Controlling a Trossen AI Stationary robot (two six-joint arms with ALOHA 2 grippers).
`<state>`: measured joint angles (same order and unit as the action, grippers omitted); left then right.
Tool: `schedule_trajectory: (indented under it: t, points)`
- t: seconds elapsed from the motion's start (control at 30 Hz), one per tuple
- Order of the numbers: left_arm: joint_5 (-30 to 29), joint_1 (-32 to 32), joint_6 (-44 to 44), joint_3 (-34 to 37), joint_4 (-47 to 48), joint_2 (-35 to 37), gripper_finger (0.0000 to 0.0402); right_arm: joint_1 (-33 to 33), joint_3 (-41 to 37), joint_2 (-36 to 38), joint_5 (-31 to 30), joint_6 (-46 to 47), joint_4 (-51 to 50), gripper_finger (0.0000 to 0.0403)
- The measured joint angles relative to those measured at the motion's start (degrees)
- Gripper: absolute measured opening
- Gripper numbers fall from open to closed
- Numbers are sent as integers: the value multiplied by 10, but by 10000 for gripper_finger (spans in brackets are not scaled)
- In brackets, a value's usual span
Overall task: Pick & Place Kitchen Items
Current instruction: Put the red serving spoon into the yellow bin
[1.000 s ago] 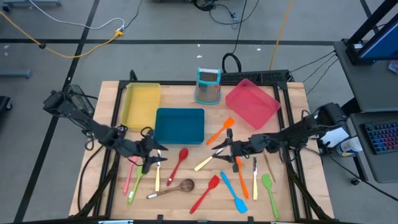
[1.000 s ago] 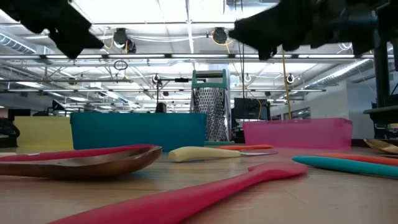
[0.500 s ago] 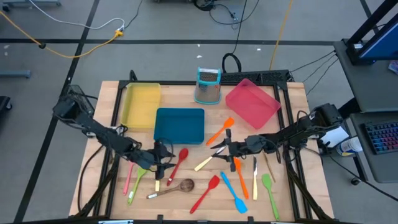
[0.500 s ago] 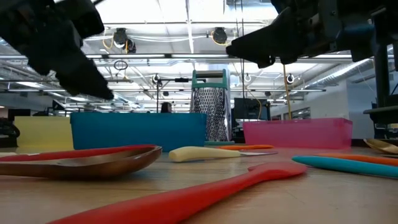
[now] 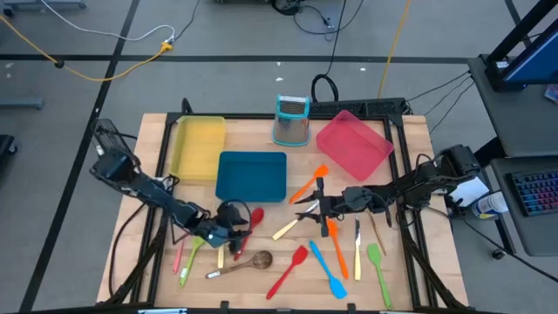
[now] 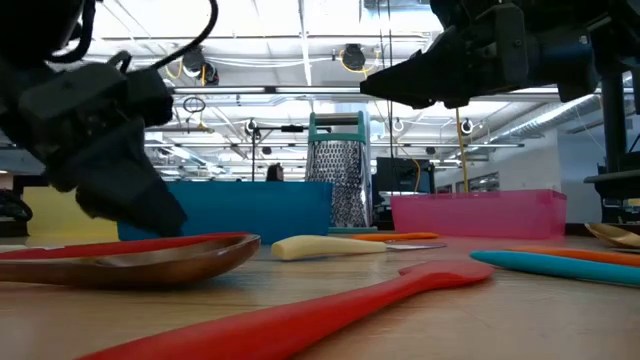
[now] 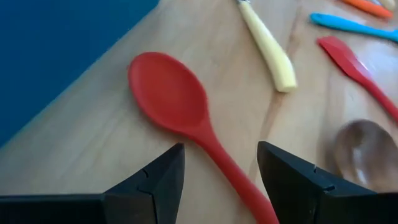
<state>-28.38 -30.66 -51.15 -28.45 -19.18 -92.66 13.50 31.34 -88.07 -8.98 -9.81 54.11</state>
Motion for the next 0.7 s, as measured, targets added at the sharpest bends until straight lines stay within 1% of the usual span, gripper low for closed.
schedule_trajectory:
  t: [0.23,0.43,0.53,0.7]
  points:
    - [-17,-3,-51,-1,-15,-39,207,0,0,0,0,-17,0,136]
    - [-22,-3,-58,-7,-9,-55,203,0,0,0,0,-105,4,135]
    - [-23,0,-49,-22,25,-56,179,0,0,0,0,-147,9,136]
    - [-19,5,-61,-49,91,-56,108,0,0,0,0,-196,9,136]
